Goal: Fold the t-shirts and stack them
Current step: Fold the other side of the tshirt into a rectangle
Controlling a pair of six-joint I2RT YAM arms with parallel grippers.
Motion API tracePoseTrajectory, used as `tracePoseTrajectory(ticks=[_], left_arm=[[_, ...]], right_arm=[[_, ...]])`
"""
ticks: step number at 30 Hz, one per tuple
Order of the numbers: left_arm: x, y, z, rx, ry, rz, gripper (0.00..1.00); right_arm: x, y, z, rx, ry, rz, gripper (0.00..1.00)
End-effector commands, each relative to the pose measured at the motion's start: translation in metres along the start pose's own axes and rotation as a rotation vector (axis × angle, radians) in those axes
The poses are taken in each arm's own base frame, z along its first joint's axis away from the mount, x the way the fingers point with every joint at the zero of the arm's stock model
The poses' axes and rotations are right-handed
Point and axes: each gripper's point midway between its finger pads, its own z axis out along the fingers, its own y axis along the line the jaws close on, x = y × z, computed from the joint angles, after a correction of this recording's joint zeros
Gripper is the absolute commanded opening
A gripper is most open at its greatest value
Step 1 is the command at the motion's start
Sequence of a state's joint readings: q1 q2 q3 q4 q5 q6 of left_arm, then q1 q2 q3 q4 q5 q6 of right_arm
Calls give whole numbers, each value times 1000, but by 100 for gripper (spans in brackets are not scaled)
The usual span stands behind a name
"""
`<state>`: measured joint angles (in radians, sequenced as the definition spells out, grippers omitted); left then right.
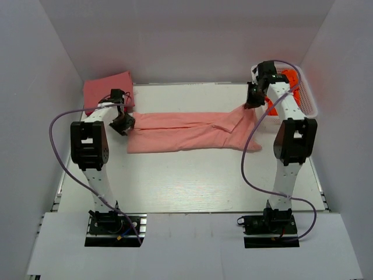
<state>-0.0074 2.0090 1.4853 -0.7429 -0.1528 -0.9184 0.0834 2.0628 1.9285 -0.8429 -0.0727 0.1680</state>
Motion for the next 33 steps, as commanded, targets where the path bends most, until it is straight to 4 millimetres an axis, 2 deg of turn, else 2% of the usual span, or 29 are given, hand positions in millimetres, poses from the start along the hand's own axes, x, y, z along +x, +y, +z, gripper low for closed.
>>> tracePoseTrajectory(ticks=[1,2,3,4,6,7,8,9,10,11,12,13,14,15,16,17,18,19,20,22,26,29,30,33], left_arm=[[-25,-12,-11,6,-60,-21,86],[-28,-12,-14,3,-70,-10,100],[-28,-12,-14,3,-70,1,100],[-32,-14,-23,13,-79,-1,100],[-33,-14,-31,26,-89,7,100],[-38,-22,-47,61,-127,24,100],[-38,-21,-52,69,-133,23,100],[-36,-23,-58,86,-142,37,100],[-32,-29,-64,133,-125,62,100],[-28,-29,-74,171,-122,73,100],[-30,-36,-79,226,-137,80,100],[-20,-45,-86,292,-114,125,100],[-9,-42,-82,311,-88,131,100],[-7,-53,-91,379,-99,148,100],[8,-60,-91,428,-54,179,100],[19,-59,-87,434,-27,191,100],[30,-64,-82,460,7,215,100],[38,-65,-78,460,30,225,100],[47,-67,-73,453,48,242,100],[61,-66,-56,430,93,269,100],[70,-53,-43,364,108,276,100],[77,-42,-30,331,117,276,100],[78,-41,-27,324,123,276,100],[82,-33,-18,295,129,277,100]], right_arm=[[-24,-2,13,-19,-29,-80,32],[-22,-5,26,-15,-6,-82,47],[-23,-5,27,-18,-4,-85,58],[-26,-4,26,-24,-12,-87,67],[-27,7,14,-65,-26,-96,83],[-21,13,13,-96,-19,-98,88],[-10,17,-1,-108,-23,-99,90],[-7,18,-6,-117,-30,-99,90],[11,16,0,-123,0,-80,90],[19,24,-24,-154,-30,-72,90],[29,24,-27,-159,-23,-66,90],[33,23,-31,-153,-35,-43,90],[67,16,-38,-133,-4,-30,90],[75,7,-39,-87,-5,-26,90],[99,-3,-33,-55,37,-7,90],[113,-11,-43,-16,27,-9,90],[120,-23,-43,36,32,-3,90],[136,-29,-40,63,61,-2,90],[136,-40,-44,120,41,-14,90],[153,-49,-38,153,80,-22,88],[157,-72,-30,238,93,-76,82],[153,-68,-20,200,81,-111,72],[154,-55,-17,121,82,-137,70],[145,-45,-6,47,64,-193,70]])
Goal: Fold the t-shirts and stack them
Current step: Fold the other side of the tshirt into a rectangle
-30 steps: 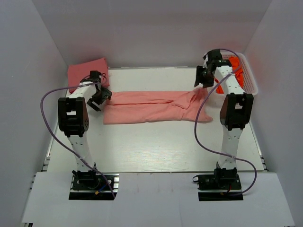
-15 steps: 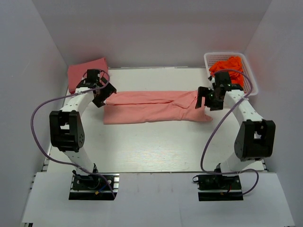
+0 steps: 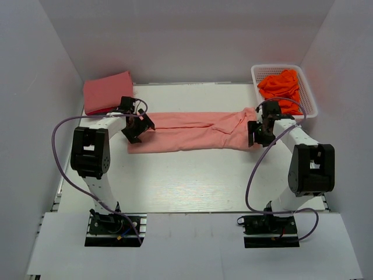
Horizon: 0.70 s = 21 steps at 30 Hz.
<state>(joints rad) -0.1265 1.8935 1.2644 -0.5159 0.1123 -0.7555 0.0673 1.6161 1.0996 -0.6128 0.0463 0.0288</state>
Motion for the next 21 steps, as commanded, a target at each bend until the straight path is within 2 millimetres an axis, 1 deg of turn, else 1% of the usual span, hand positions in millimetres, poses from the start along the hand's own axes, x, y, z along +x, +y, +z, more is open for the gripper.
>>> tracePoseTrajectory(ticks=[1,2,3,4,5,6,7,8,9,10,11,12,13,14,15,16,17,18,21], left_arm=[[1,9,10,-27,1,8,100],[2,12,10,-41,0,7,100],[4,16,15,-51,11,5,100],[7,22,18,-76,23,3,100],[5,22,17,-88,13,4,100],[6,26,21,-103,16,3,100],[2,27,20,-114,5,4,100],[1,33,19,-134,7,-5,100],[3,37,23,-150,11,-6,100],[2,42,22,-162,17,-26,100],[4,47,25,-184,24,-26,100],[5,52,24,-210,22,-35,100],[4,61,25,-243,19,-55,100],[4,71,27,-290,9,-52,100],[4,74,24,-311,11,-50,100],[5,81,26,-342,12,-48,100],[4,83,28,-357,10,-46,100],[5,90,25,-392,12,-43,100],[2,94,24,-403,3,-52,100]], right_arm=[[-26,11,11,-82,-81,-83,70],[-27,11,15,-79,-73,-87,70],[-30,8,17,-68,-57,-83,68],[-30,5,25,-50,-36,-83,60],[-36,-1,25,-18,-31,-79,57],[-34,0,30,-19,-1,-78,53],[-27,-3,36,-3,31,-65,39],[-25,-7,38,15,47,-58,31],[-21,-7,39,25,62,-35,20],[-17,-10,39,43,71,-34,5],[-15,-15,39,70,76,-6,0],[-13,-14,36,75,73,6,0],[-13,-22,33,109,64,23,0],[-10,-24,32,124,67,27,0],[-7,-27,30,138,76,34,0],[-7,-33,26,165,75,46,0],[-7,-36,24,178,80,50,0],[-6,-38,22,192,83,51,0],[-7,-50,13,233,73,55,0]])
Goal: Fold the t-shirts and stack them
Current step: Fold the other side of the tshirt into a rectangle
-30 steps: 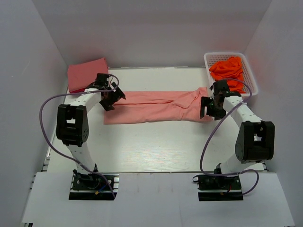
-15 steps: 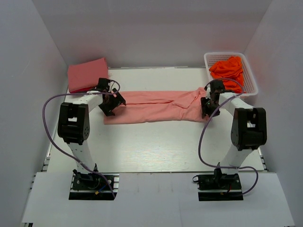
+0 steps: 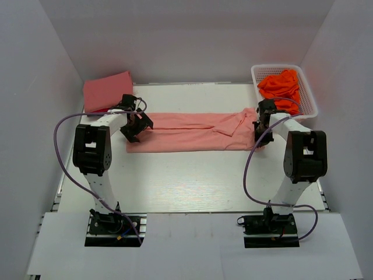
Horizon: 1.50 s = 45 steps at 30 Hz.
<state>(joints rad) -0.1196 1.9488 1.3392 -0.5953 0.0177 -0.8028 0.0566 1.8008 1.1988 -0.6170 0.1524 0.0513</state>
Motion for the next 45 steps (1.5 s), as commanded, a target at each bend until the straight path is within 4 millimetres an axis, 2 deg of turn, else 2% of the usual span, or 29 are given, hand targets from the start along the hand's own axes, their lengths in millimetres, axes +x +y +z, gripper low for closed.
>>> tracePoseTrajectory(ticks=[1,5,12,14,15,16,18,20,21,22,23,24,25,27,30,31,33,34,36,38,39,42,45], left_arm=[[11,79,26,-292,20,10,100],[10,83,25,-301,23,-7,100],[21,91,23,-311,48,-7,100],[18,91,20,-312,32,-6,100],[17,92,20,-318,26,-5,100],[17,92,20,-318,26,-5,100],[14,92,17,-319,12,-4,100],[12,89,14,-311,3,-5,100],[11,89,13,-302,-6,-6,100],[12,87,14,-294,3,-7,100],[10,80,11,-264,-2,-11,100],[10,80,11,-264,-2,-11,100],[10,78,9,-251,-2,-12,100],[11,79,10,-251,-2,-12,100],[10,72,9,-218,-1,-15,100],[12,70,9,-210,8,-16,100],[15,69,7,-207,10,-7,100],[16,69,7,-207,10,-7,100],[15,68,5,-198,1,-8,100],[14,65,2,-184,0,-9,100],[14,65,2,-184,0,-9,100],[12,63,-1,-177,-8,-9,100],[11,62,-4,-171,-15,-10,100]], right_arm=[[0,-32,-23,124,-20,31,0],[1,-37,-30,120,-32,22,0],[31,-38,-8,141,51,52,1],[31,-42,-9,173,45,79,11],[28,-54,-12,245,34,102,22],[26,-56,-14,260,26,113,28],[25,-79,-24,333,5,196,40],[22,-86,-31,359,-17,224,40],[16,-90,-41,364,-59,248,40],[14,-91,-46,363,-71,250,35],[13,-89,-49,350,-76,250,33],[14,-86,-60,329,-96,240,33],[16,-79,-61,285,-98,232,33],[23,-80,-68,291,-112,247,35],[27,-79,-72,278,-121,228,48],[25,-67,-70,209,-122,220,56],[18,-50,-75,111,-147,199,61],[13,-43,-78,65,-159,183,67],[8,-35,-83,22,-179,166,74],[2,-34,-89,9,-200,154,86],[3,-34,-91,9,-206,147,90],[7,-48,-94,89,-196,157,90],[23,-78,-94,271,-144,223,90]])
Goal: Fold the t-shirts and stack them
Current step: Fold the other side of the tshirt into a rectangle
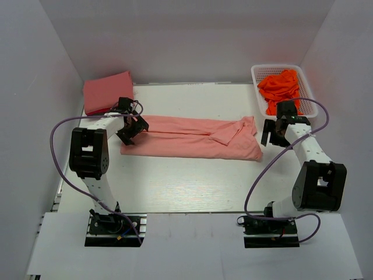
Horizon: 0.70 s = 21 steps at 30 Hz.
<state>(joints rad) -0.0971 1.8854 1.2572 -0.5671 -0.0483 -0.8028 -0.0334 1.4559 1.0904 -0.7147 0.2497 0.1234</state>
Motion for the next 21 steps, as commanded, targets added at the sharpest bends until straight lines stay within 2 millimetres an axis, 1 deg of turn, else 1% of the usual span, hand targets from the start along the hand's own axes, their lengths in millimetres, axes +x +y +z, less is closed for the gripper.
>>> tracePoseTrajectory(ticks=[1,2,3,5,6,8,9,10,11,12,13,14,15,17,18,19,20,21], left_arm=[[18,40,3,-131,50,17,100],[18,40,3,-132,51,17,100],[18,40,3,-132,51,17,100],[16,36,2,-119,51,15,100],[14,34,-1,-112,44,15,100],[17,32,-1,-109,46,23,100],[17,32,-1,-109,46,23,100],[17,32,-1,-109,46,23,100],[17,32,-1,-109,46,23,100],[17,32,-1,-109,46,23,100],[17,32,-1,-109,46,23,100],[17,32,-1,-109,46,23,100],[17,32,-1,-109,46,23,100],[17,32,-1,-109,46,23,100],[17,32,-1,-109,46,23,100],[17,32,-1,-109,46,23,100],[17,32,-1,-109,46,23,100],[17,32,-1,-109,46,23,100]], right_arm=[[-1,-36,-12,193,-5,65,90],[-1,-35,-14,190,-10,64,90],[-4,-18,-15,92,-20,59,90],[-18,0,-20,-9,-70,59,90],[-21,29,-28,-175,-79,43,90],[-41,57,-41,-329,-168,17,90],[-47,87,-60,-500,-209,-4,90],[-47,96,-66,-559,-222,-16,90],[-54,111,-77,-663,-261,-42,90],[-51,129,-87,-723,-263,-74,90],[-54,143,-97,-800,-290,-104,90],[-55,149,-100,-819,-290,-111,90],[-53,157,-97,-851,-266,-116,90],[-53,175,-101,-923,-253,-141,90],[-48,184,-85,-932,-196,-137,90],[-49,190,-81,-939,-186,-131,90],[-41,198,-63,-929,-127,-125,90],[-37,202,-55,-916,-102,-102,90]])
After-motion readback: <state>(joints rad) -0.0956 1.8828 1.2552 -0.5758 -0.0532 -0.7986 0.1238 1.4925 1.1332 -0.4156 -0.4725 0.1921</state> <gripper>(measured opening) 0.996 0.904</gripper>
